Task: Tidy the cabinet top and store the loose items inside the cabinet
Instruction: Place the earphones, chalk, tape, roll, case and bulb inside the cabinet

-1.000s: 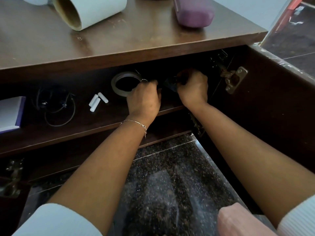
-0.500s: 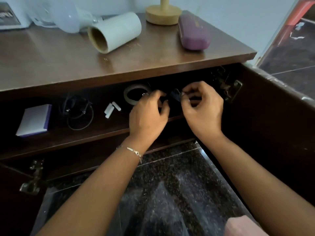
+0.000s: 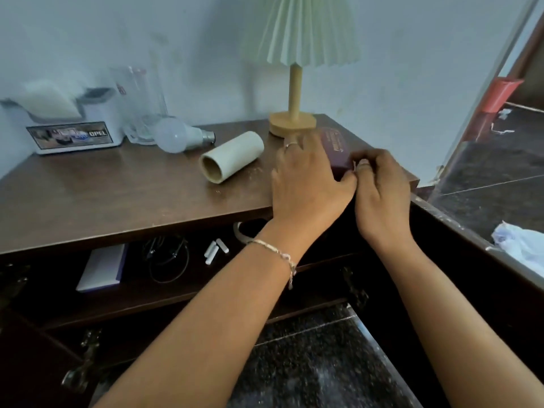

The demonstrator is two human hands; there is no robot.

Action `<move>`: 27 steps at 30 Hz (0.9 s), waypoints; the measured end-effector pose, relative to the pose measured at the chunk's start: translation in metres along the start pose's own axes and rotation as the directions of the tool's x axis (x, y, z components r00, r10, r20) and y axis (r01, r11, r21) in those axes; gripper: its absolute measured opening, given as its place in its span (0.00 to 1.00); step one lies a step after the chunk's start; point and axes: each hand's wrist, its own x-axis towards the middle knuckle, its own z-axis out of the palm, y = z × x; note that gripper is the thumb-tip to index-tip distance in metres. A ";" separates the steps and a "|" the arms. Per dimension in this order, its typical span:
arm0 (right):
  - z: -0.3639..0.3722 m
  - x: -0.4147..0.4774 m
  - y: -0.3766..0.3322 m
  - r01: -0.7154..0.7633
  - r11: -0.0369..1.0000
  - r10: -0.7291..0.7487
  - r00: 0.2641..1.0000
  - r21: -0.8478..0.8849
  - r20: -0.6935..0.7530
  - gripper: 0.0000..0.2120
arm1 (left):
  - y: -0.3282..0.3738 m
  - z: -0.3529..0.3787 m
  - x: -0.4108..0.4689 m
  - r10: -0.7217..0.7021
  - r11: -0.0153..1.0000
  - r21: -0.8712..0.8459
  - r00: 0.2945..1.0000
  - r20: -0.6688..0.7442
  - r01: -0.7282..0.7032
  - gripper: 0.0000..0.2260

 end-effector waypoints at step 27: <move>-0.003 0.019 -0.008 -0.172 0.981 0.184 0.974 -0.093 0.130 0.15 | -0.032 -0.036 0.005 -0.352 0.596 -0.653 0.883 0.310 0.467 0.15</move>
